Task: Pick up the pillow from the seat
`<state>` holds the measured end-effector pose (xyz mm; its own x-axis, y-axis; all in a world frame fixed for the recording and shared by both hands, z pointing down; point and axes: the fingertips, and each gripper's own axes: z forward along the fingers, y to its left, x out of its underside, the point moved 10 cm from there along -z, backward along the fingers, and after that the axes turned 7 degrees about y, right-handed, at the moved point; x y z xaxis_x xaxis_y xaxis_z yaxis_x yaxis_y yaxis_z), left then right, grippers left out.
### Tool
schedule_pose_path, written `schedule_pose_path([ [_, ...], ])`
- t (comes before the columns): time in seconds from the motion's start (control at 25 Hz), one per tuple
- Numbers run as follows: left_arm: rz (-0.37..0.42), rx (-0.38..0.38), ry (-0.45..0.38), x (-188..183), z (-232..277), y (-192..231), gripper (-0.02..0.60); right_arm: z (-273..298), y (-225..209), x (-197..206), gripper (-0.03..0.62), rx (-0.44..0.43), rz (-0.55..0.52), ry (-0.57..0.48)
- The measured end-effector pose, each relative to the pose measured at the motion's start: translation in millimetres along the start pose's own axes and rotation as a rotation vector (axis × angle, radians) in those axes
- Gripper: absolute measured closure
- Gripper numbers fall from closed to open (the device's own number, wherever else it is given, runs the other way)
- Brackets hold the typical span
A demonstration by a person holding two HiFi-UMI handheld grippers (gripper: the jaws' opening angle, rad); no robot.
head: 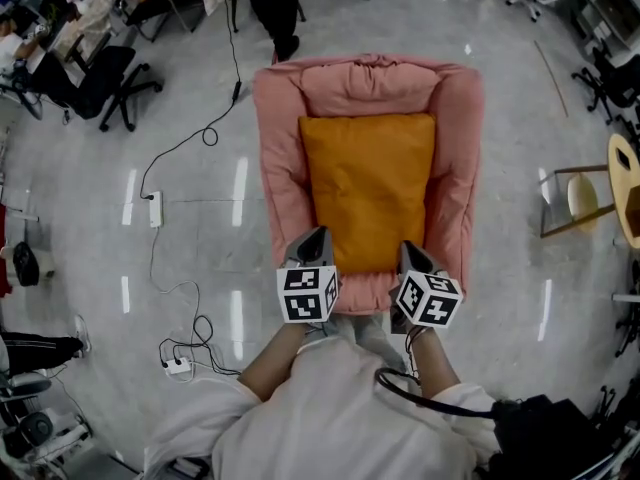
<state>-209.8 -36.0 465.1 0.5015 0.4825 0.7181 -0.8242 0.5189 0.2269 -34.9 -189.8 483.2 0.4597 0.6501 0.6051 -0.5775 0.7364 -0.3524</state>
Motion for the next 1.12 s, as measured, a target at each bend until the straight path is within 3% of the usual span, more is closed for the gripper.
schedule_pose_path([
  [0.24,-0.036,0.026,0.003,-8,13,-2,0.576,12,-18,-11,0.563,0.001,0.073,-0.036],
  [0.48,-0.092,0.02,0.028,-4,38,2,0.574,31,-41,-23,0.562,0.003,0.079,-0.042],
  [0.52,-0.097,0.023,0.034,-4,43,2,0.564,35,-45,-27,0.562,0.002,0.075,-0.042],
  [0.6,-0.104,0.03,0.052,-4,54,2,0.481,42,-52,-32,0.56,0.006,0.065,-0.038],
  [0.76,-0.11,0.027,0.08,0,72,5,0.446,55,-65,-36,0.556,0.018,0.061,-0.024],
  [0.88,-0.121,0.016,0.095,3,86,8,0.414,70,-76,-36,0.492,0.015,0.076,-0.008],
  [1.12,-0.137,0.004,0.119,13,107,12,0.35,90,-93,-31,0.466,0.016,0.09,0.024],
])
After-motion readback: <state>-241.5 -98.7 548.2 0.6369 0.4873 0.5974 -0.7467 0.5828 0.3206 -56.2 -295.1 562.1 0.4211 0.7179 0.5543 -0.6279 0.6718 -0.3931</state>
